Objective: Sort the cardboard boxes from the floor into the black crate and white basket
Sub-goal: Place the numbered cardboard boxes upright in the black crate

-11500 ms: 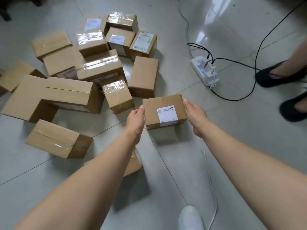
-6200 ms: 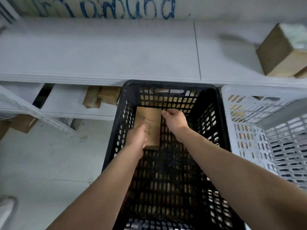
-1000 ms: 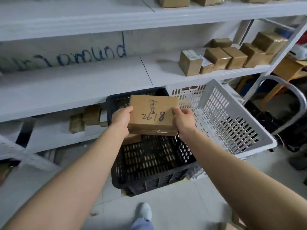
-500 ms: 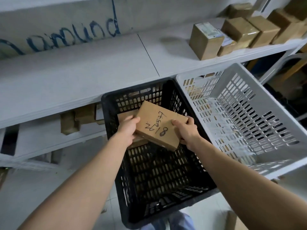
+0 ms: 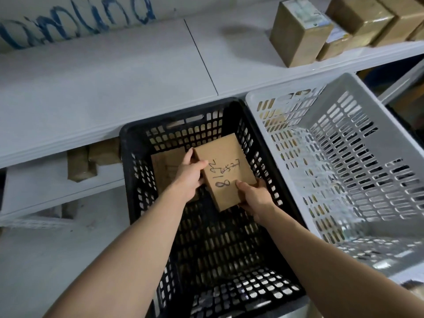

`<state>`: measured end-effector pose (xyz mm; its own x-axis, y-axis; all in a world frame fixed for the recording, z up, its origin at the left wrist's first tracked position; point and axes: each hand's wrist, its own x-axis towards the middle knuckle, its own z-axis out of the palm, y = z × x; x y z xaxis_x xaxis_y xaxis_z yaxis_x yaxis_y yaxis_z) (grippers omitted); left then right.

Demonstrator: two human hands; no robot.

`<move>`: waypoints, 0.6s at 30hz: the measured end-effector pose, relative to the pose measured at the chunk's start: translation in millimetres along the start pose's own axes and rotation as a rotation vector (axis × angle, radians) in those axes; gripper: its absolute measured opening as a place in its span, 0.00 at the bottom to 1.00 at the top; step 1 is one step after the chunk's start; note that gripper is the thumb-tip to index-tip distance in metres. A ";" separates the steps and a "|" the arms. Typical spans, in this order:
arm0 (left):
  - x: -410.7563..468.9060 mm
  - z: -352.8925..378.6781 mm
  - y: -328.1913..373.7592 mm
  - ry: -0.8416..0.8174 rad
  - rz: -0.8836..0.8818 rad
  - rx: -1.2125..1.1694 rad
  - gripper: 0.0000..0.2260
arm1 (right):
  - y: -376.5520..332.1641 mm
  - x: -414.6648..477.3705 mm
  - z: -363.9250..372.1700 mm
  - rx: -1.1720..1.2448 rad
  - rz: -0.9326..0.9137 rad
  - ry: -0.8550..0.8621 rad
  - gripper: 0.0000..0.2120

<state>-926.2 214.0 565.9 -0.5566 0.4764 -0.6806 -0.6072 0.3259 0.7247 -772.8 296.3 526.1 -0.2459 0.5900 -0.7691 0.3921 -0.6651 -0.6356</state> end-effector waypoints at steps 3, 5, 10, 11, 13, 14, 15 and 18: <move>20.2 -0.9 -8.8 -0.037 -0.033 -0.008 0.33 | 2.0 25.8 11.3 -0.035 0.003 0.000 0.29; 32.3 -0.3 -14.5 -0.052 -0.061 0.021 0.32 | 3.9 41.6 23.6 -0.047 -0.003 -0.001 0.28; 55.8 8.0 -29.2 -0.046 -0.110 0.029 0.27 | 3.4 77.5 46.7 -0.236 -0.059 0.042 0.19; 60.3 8.0 -33.1 -0.021 -0.122 0.011 0.27 | 2.9 83.1 47.8 -0.304 -0.077 0.040 0.18; 67.4 8.7 -39.8 0.021 -0.154 -0.023 0.27 | 0.4 92.8 47.6 -0.401 -0.097 0.050 0.18; 69.1 9.1 -42.6 0.042 -0.174 -0.024 0.27 | -2.1 95.2 46.4 -0.427 -0.100 0.058 0.19; 70.1 9.6 -44.9 0.059 -0.191 -0.014 0.27 | -4.5 96.7 45.3 -0.446 -0.101 0.064 0.19; 72.5 9.6 -47.3 0.078 -0.226 -0.027 0.24 | -10.3 98.8 42.8 -0.512 -0.100 0.063 0.20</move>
<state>-932.3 240.9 483.3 -0.4465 0.3287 -0.8322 -0.7359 0.3942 0.5505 -839.1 341.8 453.8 -0.2565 0.6764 -0.6904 0.7563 -0.3044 -0.5792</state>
